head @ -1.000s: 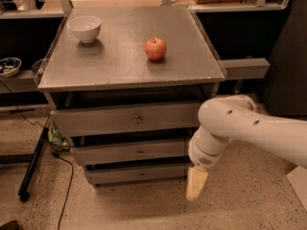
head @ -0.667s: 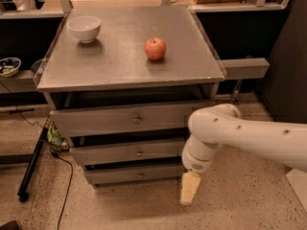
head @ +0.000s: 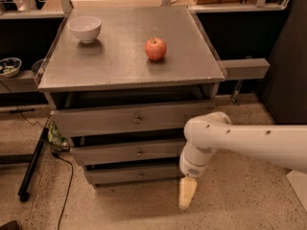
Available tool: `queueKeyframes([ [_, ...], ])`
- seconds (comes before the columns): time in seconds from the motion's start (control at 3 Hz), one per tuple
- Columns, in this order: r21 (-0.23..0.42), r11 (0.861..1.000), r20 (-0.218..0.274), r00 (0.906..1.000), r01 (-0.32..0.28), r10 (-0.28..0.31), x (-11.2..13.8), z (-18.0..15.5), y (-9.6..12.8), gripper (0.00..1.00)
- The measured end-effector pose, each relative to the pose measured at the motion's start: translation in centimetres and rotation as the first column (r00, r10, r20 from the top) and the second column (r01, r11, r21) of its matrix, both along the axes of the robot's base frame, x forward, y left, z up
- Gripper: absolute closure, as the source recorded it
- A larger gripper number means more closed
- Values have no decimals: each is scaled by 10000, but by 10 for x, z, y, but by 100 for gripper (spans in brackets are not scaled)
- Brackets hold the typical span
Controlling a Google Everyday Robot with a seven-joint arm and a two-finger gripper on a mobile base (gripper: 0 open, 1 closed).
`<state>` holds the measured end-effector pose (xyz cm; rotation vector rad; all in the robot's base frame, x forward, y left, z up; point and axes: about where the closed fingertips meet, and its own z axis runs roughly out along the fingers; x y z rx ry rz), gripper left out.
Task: Open bottom drawer
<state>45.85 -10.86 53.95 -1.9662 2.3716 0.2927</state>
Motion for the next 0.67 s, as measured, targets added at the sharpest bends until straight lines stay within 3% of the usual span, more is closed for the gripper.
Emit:
queueKeyframes([
  [0.33,-104,9991,-263,9988,408,-411,4,-41,0,0],
  [0.67,378,9897,-68,9904,1381,-1379,58,-102,-2,0],
])
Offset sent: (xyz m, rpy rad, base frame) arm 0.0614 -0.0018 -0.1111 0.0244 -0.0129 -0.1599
